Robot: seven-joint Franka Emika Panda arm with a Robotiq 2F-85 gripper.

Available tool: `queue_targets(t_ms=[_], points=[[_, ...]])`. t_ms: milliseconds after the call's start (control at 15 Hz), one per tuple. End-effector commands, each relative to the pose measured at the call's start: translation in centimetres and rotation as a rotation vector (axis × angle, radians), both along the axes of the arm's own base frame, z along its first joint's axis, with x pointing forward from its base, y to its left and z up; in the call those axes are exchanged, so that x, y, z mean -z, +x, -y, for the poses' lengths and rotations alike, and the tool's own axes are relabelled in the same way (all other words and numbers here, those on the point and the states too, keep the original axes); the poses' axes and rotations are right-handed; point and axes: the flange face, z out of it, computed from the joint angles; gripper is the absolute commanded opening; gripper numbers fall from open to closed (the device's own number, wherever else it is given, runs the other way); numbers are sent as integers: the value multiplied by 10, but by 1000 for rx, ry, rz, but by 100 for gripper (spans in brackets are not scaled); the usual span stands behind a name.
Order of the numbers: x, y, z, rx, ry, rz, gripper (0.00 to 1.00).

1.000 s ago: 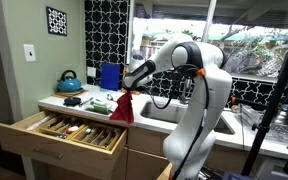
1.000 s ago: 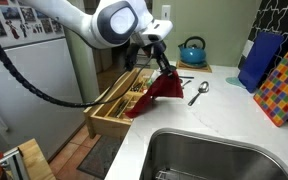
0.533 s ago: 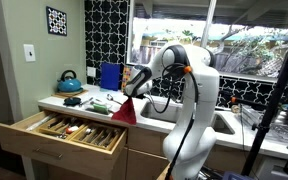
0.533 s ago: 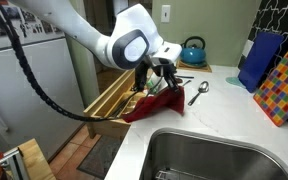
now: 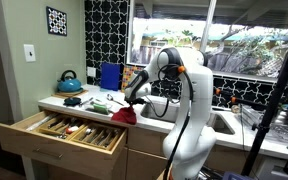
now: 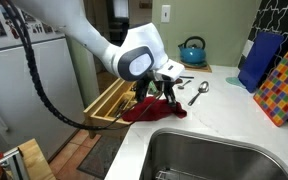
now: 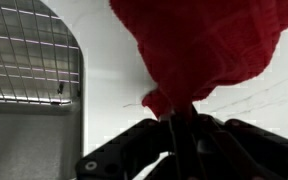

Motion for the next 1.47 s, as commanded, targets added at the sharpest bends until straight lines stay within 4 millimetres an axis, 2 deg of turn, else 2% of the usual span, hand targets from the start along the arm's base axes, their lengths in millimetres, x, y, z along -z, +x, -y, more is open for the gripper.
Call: queue_targets(t_ms=[0, 467, 667, 733, 800, 867, 1200, 1400], points=[[2, -2, 20, 43, -40, -49, 1], [15, 14, 41, 65, -101, 30, 1], [15, 21, 56, 97, -117, 69, 1], [13, 22, 57, 109, -112, 77, 30], [9, 23, 56, 125, -96, 83, 31], [1, 24, 53, 134, -94, 88, 36], [-47, 31, 27, 99, -103, 128, 73], [-63, 46, 13, 9, -143, 136, 95]])
